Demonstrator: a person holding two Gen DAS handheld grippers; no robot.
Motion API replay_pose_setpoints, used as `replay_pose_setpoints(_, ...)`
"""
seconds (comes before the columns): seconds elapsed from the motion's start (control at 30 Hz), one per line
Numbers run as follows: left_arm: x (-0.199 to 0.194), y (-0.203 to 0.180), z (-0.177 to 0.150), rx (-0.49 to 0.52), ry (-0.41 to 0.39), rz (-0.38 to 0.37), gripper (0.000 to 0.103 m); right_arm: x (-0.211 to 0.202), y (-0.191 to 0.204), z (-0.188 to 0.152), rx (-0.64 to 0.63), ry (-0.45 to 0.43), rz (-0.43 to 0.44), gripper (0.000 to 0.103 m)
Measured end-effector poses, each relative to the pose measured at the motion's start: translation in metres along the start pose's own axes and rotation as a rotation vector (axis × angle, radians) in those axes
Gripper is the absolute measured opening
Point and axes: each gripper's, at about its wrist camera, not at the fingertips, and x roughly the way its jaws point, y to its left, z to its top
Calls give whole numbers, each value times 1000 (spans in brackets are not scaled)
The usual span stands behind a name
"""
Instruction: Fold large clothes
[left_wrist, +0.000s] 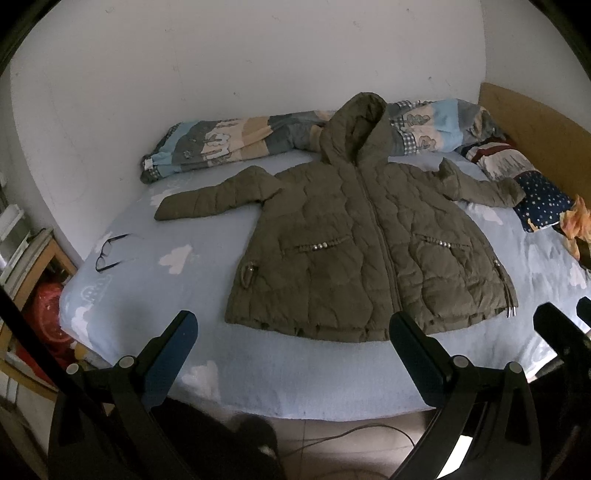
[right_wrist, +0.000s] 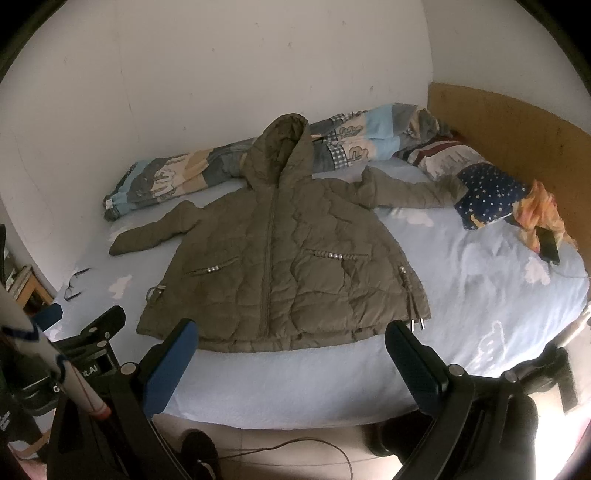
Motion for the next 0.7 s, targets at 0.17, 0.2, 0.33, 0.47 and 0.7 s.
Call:
replay_pose_setpoints(0.17,26,5,-1,-10,43,1,103,6,-8,3,91,66,41,103)
replay_pose_setpoints(0.2,31,7,2,-12,46,0,103,12,-10,3,102,79,42,103)
replay_pose_setpoints(0.33,68,6,35,-29,24,-13,103,40,-18,1,96,118,18,103)
replay_pose_setpoints(0.47,121,-8,80,-43,-2,-33,103,65,-41,9,135,135,-28,103)
replay_pose_setpoints(0.7,263,-42,124,-118,134,-116,103,112,-96,42,233,179,-119,103)
